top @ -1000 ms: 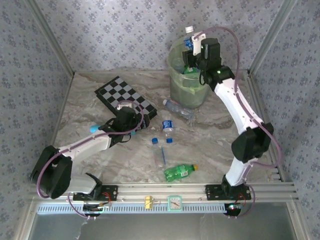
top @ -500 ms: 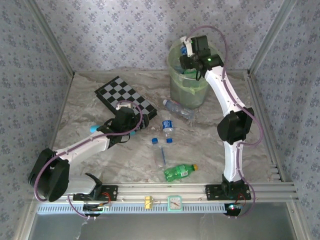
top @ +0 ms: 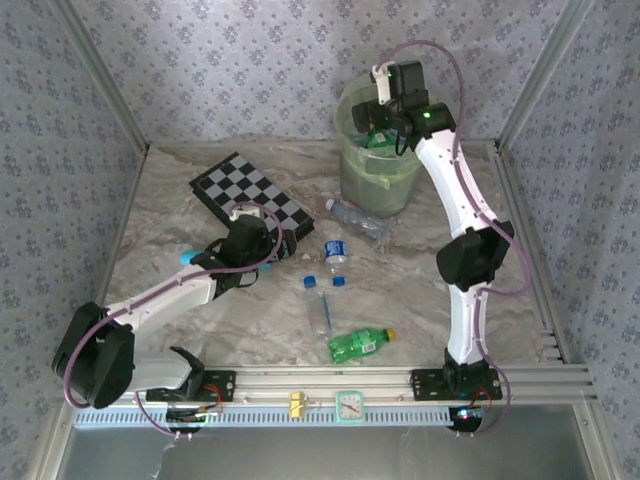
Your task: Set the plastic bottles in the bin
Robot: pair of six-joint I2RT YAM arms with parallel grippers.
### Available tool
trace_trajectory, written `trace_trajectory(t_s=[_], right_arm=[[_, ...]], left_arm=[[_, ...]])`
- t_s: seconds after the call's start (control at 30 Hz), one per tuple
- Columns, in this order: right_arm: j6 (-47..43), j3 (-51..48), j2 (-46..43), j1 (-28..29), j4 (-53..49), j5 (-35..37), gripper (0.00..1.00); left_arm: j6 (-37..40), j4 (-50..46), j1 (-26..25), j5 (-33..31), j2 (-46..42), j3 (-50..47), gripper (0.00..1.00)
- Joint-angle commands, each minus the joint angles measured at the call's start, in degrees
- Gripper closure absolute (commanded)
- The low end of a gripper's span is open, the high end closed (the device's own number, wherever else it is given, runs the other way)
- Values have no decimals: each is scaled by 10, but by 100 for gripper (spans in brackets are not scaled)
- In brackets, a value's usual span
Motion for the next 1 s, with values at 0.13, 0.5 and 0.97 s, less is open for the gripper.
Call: trace_trajectory(t_s=[0.13,0.5,0.97], right_arm=[[46,-161,-181,13,89,-67,0],[124,-533,-411,25,242,-130,0],[300,-887,-543,33,371,-63,0]], left_arm=[[15,2,1,12,-2,12,0],[20,9,-18,41,58,54,0],[28,-43,-116,48,195,154,0]])
